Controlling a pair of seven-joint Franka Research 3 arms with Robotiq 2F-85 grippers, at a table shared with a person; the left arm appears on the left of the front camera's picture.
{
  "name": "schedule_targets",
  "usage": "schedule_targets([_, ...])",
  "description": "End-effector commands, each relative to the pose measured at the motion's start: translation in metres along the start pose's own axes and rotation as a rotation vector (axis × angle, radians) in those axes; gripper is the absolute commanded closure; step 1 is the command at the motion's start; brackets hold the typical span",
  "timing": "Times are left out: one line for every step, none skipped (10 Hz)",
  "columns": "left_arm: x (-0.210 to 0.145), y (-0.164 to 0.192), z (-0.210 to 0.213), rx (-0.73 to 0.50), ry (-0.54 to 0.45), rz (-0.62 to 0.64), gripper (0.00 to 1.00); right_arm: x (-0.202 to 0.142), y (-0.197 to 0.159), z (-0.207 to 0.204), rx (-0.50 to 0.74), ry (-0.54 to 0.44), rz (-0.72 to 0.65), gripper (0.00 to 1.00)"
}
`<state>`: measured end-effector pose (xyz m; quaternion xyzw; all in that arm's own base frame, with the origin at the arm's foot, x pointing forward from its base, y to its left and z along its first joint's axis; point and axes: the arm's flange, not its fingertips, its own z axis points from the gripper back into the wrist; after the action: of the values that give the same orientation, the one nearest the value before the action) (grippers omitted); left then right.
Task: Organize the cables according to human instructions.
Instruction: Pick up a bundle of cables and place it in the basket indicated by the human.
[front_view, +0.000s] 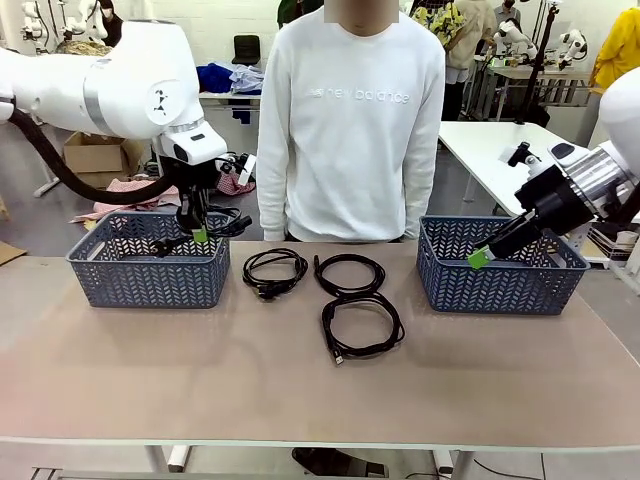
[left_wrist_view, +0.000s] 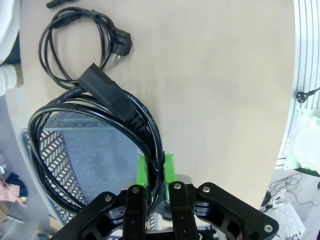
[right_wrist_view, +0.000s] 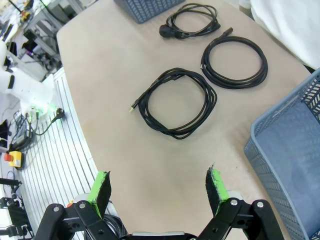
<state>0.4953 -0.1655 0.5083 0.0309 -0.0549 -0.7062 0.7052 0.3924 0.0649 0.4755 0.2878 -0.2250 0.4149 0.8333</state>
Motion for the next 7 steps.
schedule_targets([-0.003, -0.003, 0.004, 0.006, 0.000, 0.005, 1.00, 0.002, -0.002, 0.001, 0.017, -0.032, 0.017, 0.00])
schedule_targets([-0.003, -0.003, 0.004, 0.006, 0.000, 0.005, 1.00, 0.002, -0.002, 0.001, 0.017, -0.032, 0.017, 0.00])
schedule_targets([-0.003, -0.003, 0.004, 0.006, 0.000, 0.005, 1.00, 0.002, -0.002, 0.001, 0.017, -0.032, 0.017, 0.00])
schedule_targets([0.000, 0.000, 0.000, 0.000, 0.000, -0.001, 0.85, 0.002, -0.002, 0.001, 0.017, -0.032, 0.017, 0.00])
schedule_targets([-0.013, 0.003, -0.001, 0.021, 0.002, -0.022, 0.85, 0.002, -0.002, 0.001, 0.017, -0.032, 0.017, 0.00])
schedule_targets([-0.025, 0.005, 0.001, 0.037, 0.005, -0.046, 0.85, 0.002, -0.002, 0.001, 0.017, -0.032, 0.017, 0.00])
schedule_targets([-0.037, 0.007, 0.001, 0.040, 0.014, -0.051, 0.85, 0.002, -0.002, 0.001, 0.017, -0.032, 0.017, 0.00])
